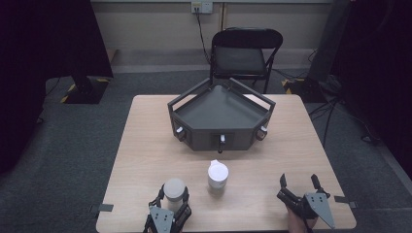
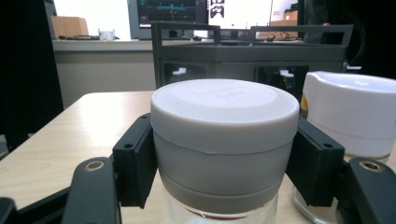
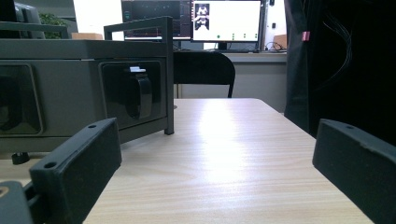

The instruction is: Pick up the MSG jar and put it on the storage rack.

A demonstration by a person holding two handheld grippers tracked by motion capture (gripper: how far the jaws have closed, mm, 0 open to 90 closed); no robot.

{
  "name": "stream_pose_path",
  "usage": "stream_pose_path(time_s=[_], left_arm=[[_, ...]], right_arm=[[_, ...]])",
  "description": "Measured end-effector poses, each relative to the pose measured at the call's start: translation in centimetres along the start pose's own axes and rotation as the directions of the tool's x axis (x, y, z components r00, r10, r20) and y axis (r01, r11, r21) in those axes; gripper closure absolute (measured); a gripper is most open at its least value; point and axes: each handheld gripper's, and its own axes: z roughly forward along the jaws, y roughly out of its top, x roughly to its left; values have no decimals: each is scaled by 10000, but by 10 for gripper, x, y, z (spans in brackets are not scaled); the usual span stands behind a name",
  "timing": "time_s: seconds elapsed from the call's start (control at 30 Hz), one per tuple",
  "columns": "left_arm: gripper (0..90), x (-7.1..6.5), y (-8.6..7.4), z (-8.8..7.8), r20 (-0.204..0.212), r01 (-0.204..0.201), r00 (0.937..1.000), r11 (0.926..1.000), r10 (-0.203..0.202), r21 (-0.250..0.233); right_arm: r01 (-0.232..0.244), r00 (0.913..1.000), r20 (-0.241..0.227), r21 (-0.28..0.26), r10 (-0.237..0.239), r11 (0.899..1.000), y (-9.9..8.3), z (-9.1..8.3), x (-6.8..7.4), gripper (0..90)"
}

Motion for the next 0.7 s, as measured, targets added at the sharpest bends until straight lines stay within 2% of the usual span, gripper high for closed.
stream_pose_path(time_s=[0.2, 0.3, 0.33, 0.4, 0.53, 0.57, 0.6, 0.63, 0.67, 0.7], left_arm=[[340, 3, 8, 1, 129, -156, 9998, 9999, 156, -58], [340, 7, 11, 3, 359, -154, 9992, 9998, 158, -98], [340, 13, 12, 5, 625, -105, 9980, 9999, 114, -134], [340, 15, 13, 6, 731, -36, 9973, 9999, 46, -143], [340, 23, 19, 10, 1153, -88, 9933, 9996, 120, -286], [340, 23, 19, 10, 1153, -88, 9933, 9996, 120, -286], [339, 29, 24, 12, 1421, -29, 9898, 9994, 77, -334], [340, 29, 24, 12, 1421, -29, 9898, 9994, 77, -334], [340, 34, 30, 16, 1687, -50, 9856, 9994, 109, -352], [340, 34, 30, 16, 1687, -50, 9856, 9994, 109, -352]], right_arm=[[-1, 10000, 1, 1, 1, 10000, 0, 0, 0, 0], [-3, 10000, 0, 2, 3, 10000, 0, 0, 0, 0], [-2, 10000, 0, 1, 2, 10000, 0, 0, 0, 0], [-2, 10000, 0, 1, 2, 10000, 0, 0, 0, 0], [-4, 10000, 1, 1, 4, 10000, 0, 0, 0, 0], [-4, 10000, 1, 1, 4, 10000, 0, 0, 0, 0], [-4, 10000, 1, 0, 4, 10000, 0, 0, 0, 0], [-4, 10000, 1, 0, 4, 10000, 0, 0, 0, 0], [-2, 10000, 1, 0, 2, 10000, 0, 0, 0, 0], [-2, 10000, 1, 0, 2, 10000, 0, 0, 0, 0]])
